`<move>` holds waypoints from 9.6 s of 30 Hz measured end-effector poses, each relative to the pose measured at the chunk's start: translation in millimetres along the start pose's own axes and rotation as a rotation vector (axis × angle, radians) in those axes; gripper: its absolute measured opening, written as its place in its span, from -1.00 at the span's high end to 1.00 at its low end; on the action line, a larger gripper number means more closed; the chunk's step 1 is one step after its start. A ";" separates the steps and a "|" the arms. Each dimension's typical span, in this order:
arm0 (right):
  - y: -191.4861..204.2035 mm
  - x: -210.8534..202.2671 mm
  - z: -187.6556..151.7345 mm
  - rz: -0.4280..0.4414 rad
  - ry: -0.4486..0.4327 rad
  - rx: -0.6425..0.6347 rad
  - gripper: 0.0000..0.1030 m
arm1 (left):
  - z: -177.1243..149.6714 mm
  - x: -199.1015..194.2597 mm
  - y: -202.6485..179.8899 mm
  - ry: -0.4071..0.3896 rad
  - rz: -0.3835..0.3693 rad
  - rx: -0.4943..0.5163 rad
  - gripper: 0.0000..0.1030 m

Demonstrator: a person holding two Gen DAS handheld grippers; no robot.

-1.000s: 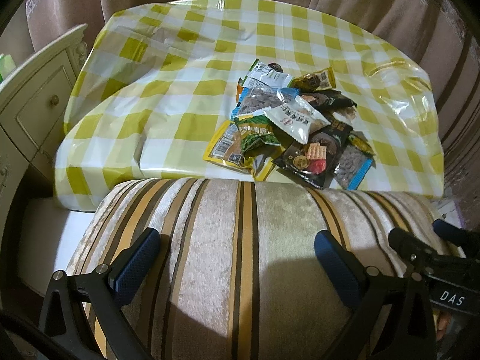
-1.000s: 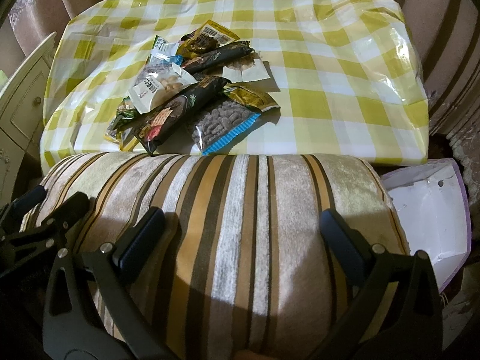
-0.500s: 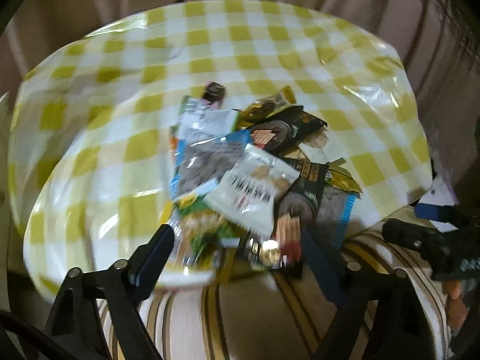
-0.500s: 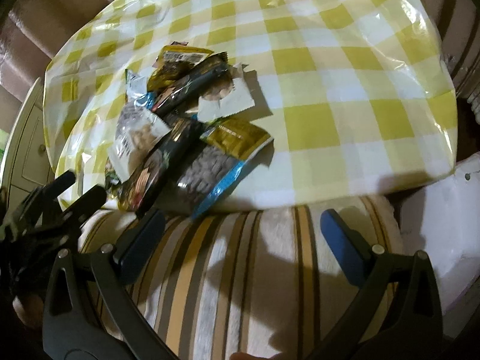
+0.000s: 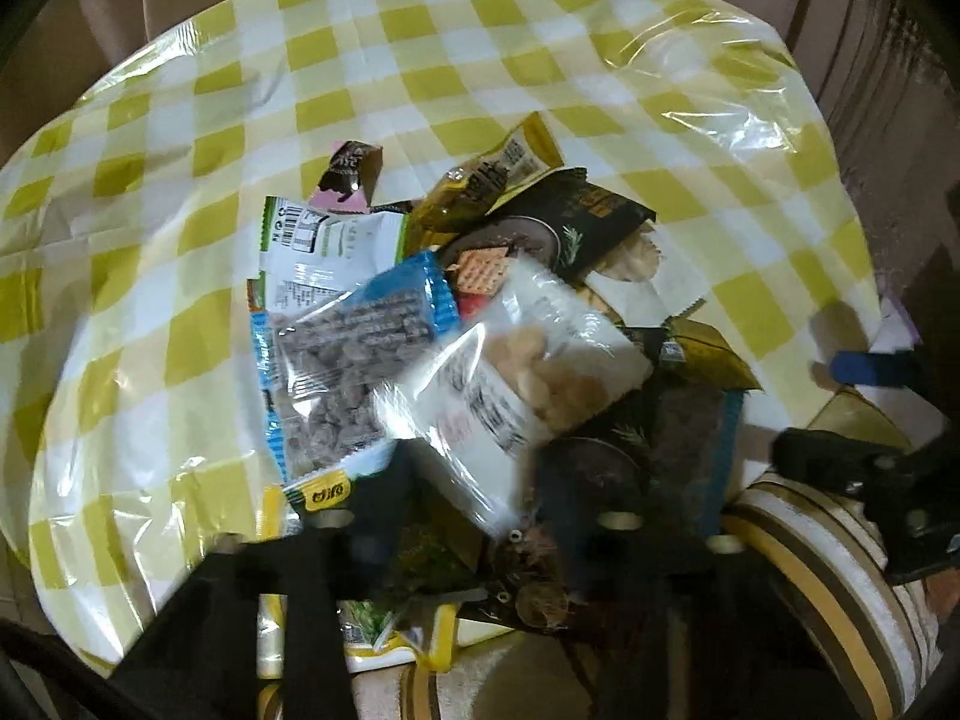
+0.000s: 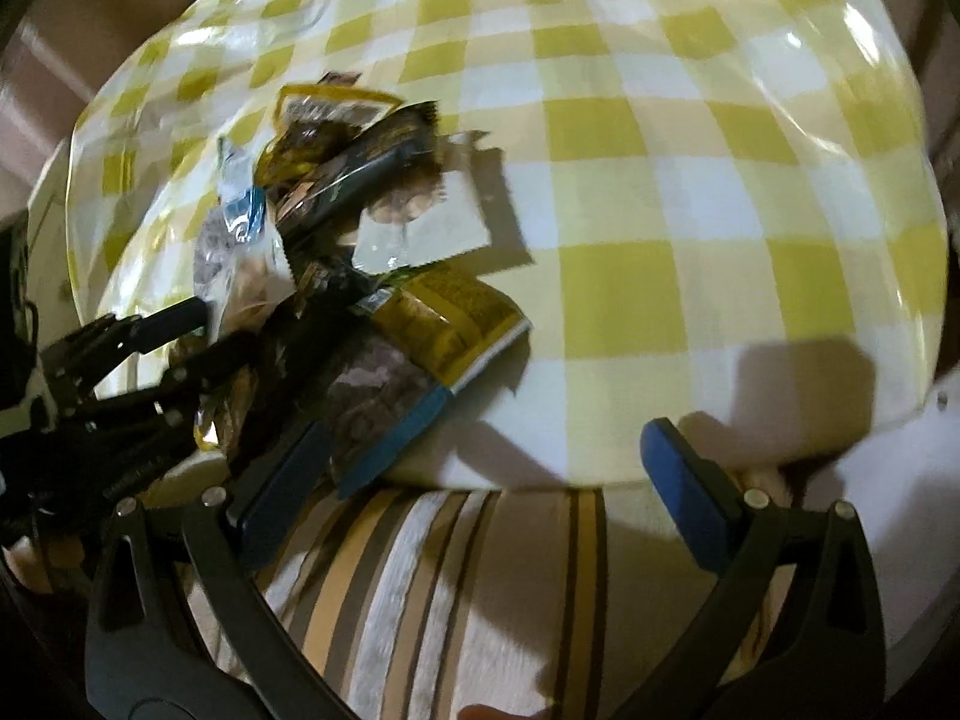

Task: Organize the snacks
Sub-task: 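Grasp the white nut packet with the left tool while the right tool grasps a yellow packet, then carry both packets into the white box and open both tools, then grasp the green pea packet with the left tool while the right tool grasps the blue seed bag, then carry both packets into the white box and open both tools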

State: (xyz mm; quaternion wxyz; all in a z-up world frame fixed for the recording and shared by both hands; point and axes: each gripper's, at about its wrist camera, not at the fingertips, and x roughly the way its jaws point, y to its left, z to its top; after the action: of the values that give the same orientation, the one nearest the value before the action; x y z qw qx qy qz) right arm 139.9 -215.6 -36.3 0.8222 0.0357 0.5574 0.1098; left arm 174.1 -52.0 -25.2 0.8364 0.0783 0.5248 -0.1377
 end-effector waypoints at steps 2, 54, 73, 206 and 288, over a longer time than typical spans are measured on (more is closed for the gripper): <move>4.5 4.5 7.7 -0.012 -0.003 -0.072 -1.00 | -0.6 0.0 1.4 -0.002 -0.010 -0.008 0.37; 10.7 6.0 18.8 0.126 -0.013 -0.200 0.49 | 10.6 -25.1 1.5 -0.140 -0.127 0.043 -0.36; 16.1 20.3 34.5 0.112 -0.001 -0.268 -0.64 | 25.6 10.1 7.2 -0.035 -0.230 0.111 -0.06; -40.1 -58.9 -23.6 0.006 -0.230 -0.045 -0.82 | -72.0 -27.7 63.7 -0.072 -0.203 -0.595 -0.22; 29.8 4.3 -0.2 -0.003 -0.026 -0.363 -0.39 | -79.7 -33.6 71.8 -0.192 -0.164 -0.645 0.21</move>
State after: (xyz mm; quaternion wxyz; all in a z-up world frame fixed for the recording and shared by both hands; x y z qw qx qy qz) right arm 137.0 -185.6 -34.8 0.8224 -0.1128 0.5179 0.2069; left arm 114.5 43.2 -30.8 0.8497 -0.2461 0.4648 -0.0382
